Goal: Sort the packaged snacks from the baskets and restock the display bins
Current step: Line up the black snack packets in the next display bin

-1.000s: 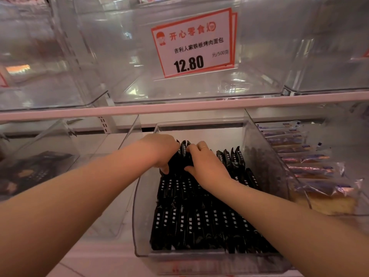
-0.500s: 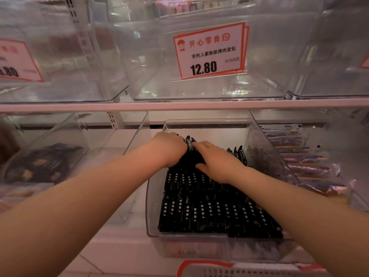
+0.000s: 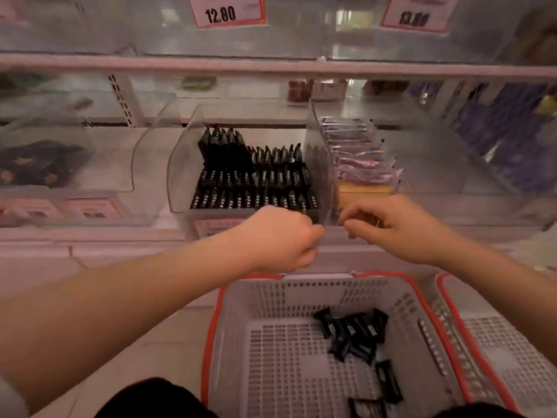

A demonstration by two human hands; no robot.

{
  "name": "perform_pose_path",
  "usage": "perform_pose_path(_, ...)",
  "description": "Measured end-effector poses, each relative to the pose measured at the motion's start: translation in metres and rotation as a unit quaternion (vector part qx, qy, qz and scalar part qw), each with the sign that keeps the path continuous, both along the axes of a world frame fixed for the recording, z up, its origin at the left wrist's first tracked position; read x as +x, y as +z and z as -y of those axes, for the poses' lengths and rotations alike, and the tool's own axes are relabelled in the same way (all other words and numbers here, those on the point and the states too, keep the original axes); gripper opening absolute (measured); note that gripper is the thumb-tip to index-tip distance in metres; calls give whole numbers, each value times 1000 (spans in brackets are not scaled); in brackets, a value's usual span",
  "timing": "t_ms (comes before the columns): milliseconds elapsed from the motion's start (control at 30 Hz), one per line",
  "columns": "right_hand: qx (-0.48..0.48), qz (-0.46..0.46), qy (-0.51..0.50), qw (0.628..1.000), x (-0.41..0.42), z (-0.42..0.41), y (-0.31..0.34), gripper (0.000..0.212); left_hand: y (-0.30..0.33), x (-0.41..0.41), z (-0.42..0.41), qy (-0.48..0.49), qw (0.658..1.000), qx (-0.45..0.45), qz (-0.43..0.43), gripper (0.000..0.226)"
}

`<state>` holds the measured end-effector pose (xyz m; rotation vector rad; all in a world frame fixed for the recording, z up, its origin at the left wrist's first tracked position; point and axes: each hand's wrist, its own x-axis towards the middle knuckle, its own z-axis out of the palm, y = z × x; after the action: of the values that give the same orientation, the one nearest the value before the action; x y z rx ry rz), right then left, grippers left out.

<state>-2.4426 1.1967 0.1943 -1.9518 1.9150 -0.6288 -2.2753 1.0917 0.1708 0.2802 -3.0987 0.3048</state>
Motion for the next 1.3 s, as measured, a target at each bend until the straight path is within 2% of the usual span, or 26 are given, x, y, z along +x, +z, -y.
perform_pose_path(133,98,16,-31,995,-28,-37,-65,11,-88,-40,-50,19,986,72,151,30)
perform_pose_path(267,188,26,-60,980,-59,-71,-137,12,-171,-63,-72,56,956,159,240,29)
perform_pose_path(433,273,63,-142,949,-97,-103,-232,16,-256,-68,-98,87,910,245,323,22)
perform_pose_path(667,456,-94,-37,884,-97,-119,-359,26,-336,-75,-141,120,856,343,367,27)
perform_pose_path(833,439,-251,71,860,-96,-122,-409,45,-378,-91,-163,134,850,393,324,39)
perform_pose_path(1000,420,-353,108,829,-83,-131,-434,44,-413,-102,-188,150,868,376,289,49)
perform_pose_path(1100,425,-330,86,839,-83,-126,-432,42,-426,-106,-198,172,872,367,274,47)
perform_pose_path(1200,414,-257,20,873,-85,-118,-420,46,-437,-109,-203,195,872,365,262,46)
perform_pose_path(1267,403,-120,-68,905,-87,-113,-407,56,-442,-112,-203,209,868,370,257,46)
perform_pose_path(1300,399,-4,-142,906,-88,-110,-400,56,-444,-114,-202,209,868,366,261,47)
